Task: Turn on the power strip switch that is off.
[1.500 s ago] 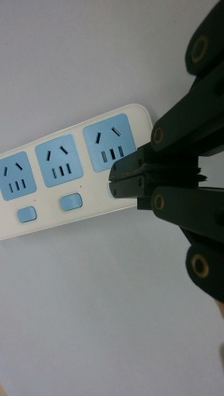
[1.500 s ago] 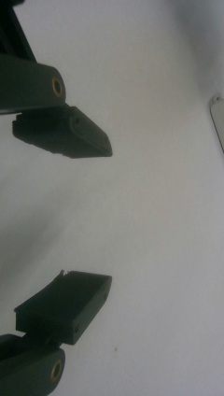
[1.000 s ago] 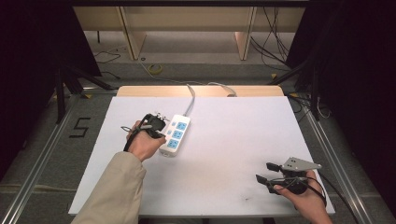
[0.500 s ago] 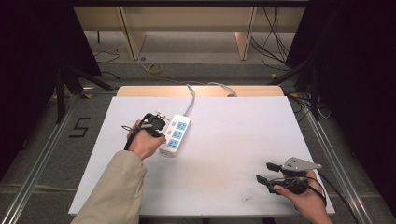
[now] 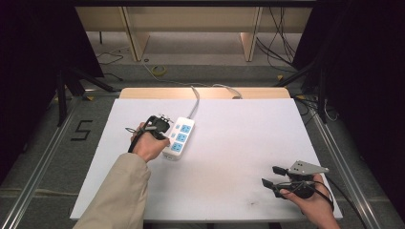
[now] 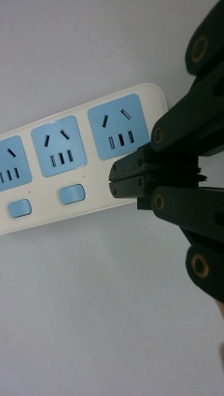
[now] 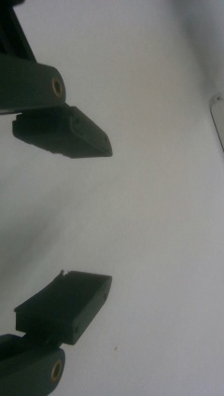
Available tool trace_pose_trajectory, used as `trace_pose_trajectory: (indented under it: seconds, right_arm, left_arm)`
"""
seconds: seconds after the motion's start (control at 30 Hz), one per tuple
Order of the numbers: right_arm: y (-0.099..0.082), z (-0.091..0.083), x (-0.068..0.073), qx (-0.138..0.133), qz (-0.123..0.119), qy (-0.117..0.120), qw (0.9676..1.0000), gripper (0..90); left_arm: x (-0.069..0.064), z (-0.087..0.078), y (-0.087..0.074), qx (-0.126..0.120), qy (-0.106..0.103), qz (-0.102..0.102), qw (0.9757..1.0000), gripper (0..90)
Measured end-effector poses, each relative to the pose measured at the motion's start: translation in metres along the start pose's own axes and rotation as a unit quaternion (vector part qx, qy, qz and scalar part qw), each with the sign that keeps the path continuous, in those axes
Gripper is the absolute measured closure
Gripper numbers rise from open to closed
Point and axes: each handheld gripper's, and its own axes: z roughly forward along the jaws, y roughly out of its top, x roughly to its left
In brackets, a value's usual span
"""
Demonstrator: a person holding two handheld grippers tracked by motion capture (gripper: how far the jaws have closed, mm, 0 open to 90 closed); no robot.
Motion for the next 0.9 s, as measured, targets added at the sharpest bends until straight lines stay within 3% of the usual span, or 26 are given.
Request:
trace_pose_trajectory:
  seconds: [0.9]
  right_arm:
    - [-0.0002, 0.0004, 0.0001, 0.001, 0.000, 0.001, 1.0000, 32.9]
  left_arm:
    - [-0.0004, 0.0097, 0.0036, 0.013, -0.004, -0.004, 0.9999, 89.7]
